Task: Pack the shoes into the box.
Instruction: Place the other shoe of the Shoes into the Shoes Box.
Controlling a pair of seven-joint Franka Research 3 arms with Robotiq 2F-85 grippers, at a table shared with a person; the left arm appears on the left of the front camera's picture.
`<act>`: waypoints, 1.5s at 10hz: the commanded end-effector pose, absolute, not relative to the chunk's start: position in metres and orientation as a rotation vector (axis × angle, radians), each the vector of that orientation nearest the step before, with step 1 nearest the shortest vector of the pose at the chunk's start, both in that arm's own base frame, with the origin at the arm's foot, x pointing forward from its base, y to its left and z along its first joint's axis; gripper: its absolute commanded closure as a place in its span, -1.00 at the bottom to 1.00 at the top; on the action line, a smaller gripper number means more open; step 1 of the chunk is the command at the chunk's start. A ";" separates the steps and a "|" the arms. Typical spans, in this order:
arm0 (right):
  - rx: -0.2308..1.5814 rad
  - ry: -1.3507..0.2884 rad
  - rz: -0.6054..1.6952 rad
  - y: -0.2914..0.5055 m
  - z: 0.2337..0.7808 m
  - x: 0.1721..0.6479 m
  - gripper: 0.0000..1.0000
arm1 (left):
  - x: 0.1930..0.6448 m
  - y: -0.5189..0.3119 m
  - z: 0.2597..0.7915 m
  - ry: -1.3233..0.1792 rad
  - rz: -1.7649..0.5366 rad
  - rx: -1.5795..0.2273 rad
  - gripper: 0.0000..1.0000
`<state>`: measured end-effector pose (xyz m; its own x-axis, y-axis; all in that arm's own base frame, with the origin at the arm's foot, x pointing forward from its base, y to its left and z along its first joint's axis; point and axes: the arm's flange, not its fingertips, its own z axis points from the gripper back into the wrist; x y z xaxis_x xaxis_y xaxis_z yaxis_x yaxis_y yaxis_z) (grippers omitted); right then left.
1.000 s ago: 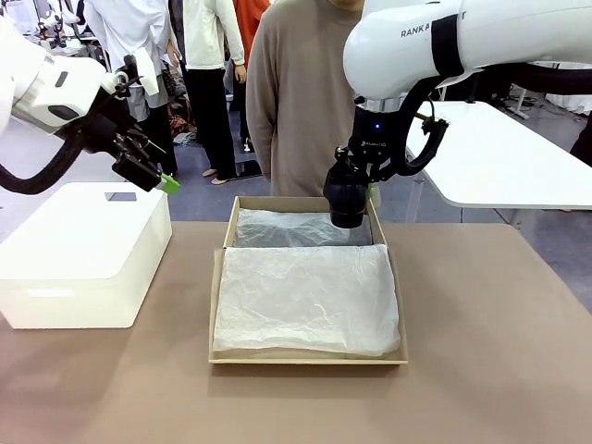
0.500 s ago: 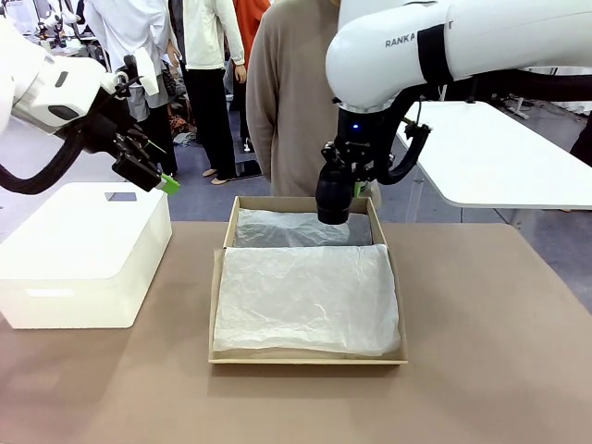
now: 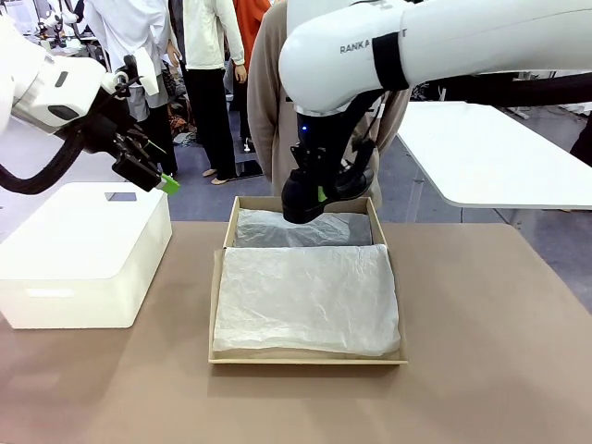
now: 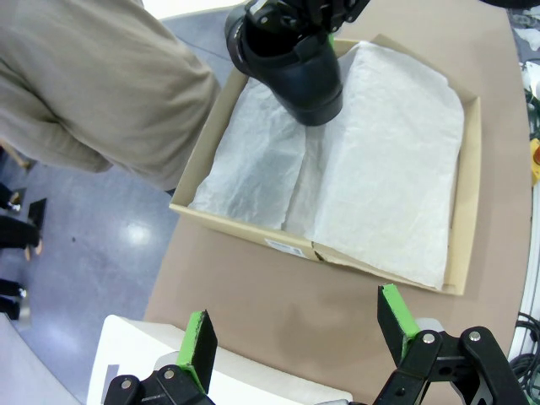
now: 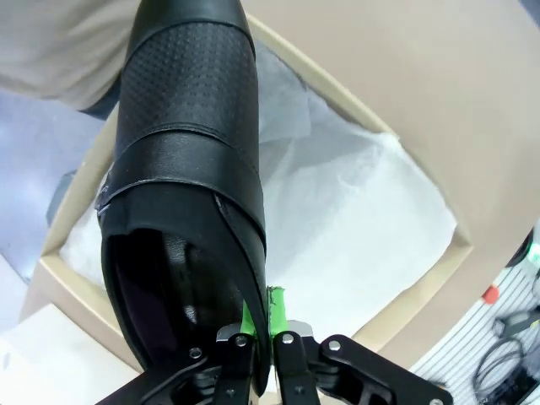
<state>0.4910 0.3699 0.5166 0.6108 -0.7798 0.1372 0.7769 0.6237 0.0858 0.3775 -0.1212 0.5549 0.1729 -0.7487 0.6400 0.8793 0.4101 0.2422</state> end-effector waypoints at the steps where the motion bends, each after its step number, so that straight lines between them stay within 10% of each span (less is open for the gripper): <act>1: 0.031 -0.188 -1.011 0.390 0.521 0.499 1.00 | 0.377 -0.121 0.554 -0.778 -1.161 -0.215 -1.00; 15: -0.031 -0.216 -1.246 0.426 0.510 0.496 1.00 | 0.377 -0.121 0.554 -0.778 -1.161 -0.215 -1.00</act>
<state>0.4905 0.4115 0.4995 0.3849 -0.9120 0.1421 0.9122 0.3993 0.0923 0.3775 -0.1212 0.5549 0.1729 -0.7487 0.6400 0.8793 0.4101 0.2422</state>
